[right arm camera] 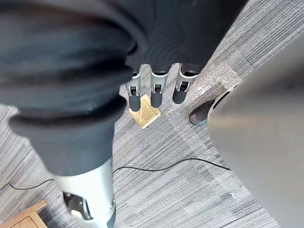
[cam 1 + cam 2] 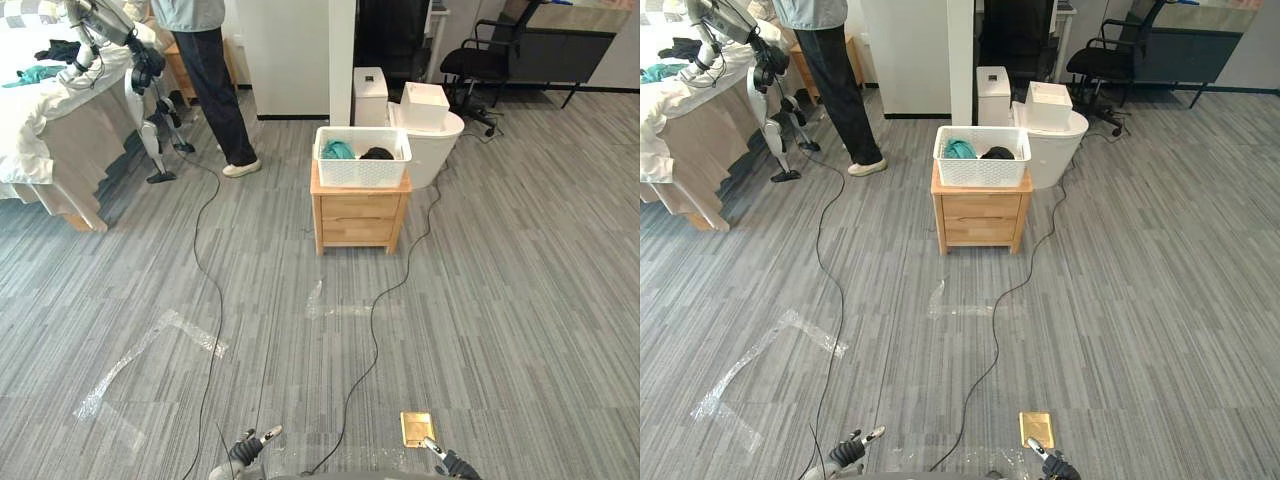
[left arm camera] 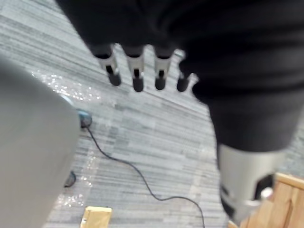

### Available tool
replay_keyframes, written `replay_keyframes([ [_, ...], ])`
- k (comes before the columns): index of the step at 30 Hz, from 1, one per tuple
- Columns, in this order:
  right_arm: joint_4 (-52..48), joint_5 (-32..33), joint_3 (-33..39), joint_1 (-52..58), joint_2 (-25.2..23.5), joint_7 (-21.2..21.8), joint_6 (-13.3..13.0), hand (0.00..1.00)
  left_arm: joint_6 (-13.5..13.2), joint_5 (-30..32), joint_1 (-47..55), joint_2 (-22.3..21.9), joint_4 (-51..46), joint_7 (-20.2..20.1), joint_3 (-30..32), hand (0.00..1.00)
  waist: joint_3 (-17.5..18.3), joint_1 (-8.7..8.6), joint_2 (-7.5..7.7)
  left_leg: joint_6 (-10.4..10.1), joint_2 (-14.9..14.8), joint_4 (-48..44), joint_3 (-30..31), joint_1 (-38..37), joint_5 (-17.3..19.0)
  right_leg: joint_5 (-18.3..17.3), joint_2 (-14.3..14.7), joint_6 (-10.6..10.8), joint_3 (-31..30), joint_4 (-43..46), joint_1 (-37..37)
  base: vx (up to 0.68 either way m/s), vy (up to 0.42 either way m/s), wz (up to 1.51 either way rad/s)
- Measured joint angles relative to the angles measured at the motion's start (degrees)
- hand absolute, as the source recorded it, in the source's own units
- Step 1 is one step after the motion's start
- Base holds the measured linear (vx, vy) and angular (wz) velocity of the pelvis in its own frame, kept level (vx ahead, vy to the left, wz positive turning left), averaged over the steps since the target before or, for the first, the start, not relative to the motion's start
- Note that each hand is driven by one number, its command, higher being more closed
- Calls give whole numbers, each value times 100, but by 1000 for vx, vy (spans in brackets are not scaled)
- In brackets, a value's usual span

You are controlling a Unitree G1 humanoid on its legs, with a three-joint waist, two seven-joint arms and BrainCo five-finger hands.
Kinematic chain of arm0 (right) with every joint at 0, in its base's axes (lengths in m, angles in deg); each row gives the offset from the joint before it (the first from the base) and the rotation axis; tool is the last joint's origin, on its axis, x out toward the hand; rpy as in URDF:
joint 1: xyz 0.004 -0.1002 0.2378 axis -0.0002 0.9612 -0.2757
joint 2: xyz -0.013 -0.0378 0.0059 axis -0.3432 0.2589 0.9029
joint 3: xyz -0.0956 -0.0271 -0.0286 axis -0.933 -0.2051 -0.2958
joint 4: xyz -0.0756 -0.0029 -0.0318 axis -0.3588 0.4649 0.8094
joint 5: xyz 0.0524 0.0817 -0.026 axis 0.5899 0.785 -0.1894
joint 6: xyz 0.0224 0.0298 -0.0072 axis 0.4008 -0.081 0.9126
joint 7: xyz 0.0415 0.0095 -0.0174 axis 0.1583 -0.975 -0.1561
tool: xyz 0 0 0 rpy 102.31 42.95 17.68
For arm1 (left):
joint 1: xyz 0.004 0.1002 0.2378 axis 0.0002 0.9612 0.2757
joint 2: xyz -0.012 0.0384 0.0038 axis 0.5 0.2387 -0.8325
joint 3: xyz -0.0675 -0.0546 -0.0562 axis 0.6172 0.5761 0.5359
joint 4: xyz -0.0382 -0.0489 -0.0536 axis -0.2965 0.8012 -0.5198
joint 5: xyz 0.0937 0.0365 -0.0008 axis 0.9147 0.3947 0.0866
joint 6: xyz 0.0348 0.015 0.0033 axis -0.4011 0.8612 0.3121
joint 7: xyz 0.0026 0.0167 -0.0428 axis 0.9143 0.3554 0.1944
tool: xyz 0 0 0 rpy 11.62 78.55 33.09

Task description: Pick up the laundry basket with both hands and put the clothes into the washing machine.

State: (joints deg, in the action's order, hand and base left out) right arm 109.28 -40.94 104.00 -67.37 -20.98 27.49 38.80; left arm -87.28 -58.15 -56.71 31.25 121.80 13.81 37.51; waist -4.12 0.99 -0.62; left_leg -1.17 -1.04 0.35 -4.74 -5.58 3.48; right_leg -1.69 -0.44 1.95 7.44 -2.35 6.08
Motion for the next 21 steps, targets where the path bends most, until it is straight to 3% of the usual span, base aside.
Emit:
replay_keyframes([
  [21, 2, -6, 8, 20, -7, 1, -3, 0, -97, 15, 3, 46, -1, 3, -217, 0, -20, -1, 31, -19, 16, 129, 44, -109, -19, -4, -8, 0, 116, -76, 96, -11, -3, 1],
])
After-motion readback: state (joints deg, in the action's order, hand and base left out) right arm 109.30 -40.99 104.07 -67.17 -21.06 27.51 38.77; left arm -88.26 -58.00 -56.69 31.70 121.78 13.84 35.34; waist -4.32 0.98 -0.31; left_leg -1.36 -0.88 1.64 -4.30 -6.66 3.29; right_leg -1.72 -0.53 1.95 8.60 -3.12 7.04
